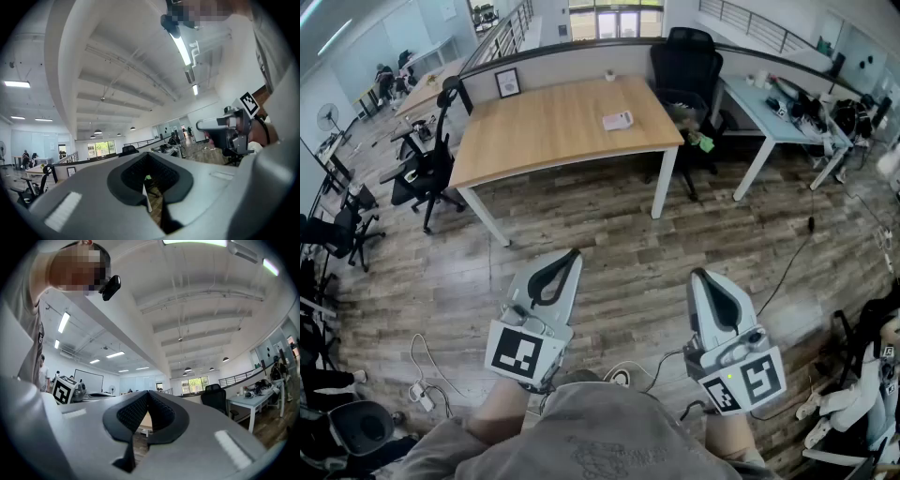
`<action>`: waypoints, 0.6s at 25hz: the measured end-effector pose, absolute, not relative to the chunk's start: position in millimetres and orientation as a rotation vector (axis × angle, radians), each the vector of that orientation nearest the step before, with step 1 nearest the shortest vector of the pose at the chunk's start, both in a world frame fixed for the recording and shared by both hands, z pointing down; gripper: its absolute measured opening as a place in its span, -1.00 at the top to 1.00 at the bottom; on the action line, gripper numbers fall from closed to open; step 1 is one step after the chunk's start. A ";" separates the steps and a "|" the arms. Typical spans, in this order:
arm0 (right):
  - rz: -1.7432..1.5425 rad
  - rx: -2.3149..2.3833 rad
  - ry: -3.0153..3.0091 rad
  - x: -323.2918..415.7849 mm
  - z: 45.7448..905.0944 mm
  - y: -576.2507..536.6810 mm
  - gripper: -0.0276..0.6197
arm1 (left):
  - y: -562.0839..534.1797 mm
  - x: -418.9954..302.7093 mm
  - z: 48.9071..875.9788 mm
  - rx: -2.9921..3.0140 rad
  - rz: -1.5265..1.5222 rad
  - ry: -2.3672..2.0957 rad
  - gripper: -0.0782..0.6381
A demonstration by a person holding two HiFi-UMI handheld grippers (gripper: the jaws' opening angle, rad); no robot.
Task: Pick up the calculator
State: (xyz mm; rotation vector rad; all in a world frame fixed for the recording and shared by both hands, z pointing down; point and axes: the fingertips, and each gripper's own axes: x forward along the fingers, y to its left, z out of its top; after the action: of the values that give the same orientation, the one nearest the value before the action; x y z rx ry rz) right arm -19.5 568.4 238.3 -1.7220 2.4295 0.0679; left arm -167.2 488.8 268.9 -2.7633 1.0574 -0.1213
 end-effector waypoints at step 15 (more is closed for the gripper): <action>0.058 -1.726 2.340 7.2 231.6 556.5 0.55 | 462.2 -168.2 257.7 -2.700 -0.112 1.103 0.78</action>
State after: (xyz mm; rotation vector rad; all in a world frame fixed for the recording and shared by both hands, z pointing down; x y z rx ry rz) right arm 7.2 556.5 231.6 -1.7261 2.3398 0.0577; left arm -168.2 462.2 257.7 -2.6999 1.1029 -0.1120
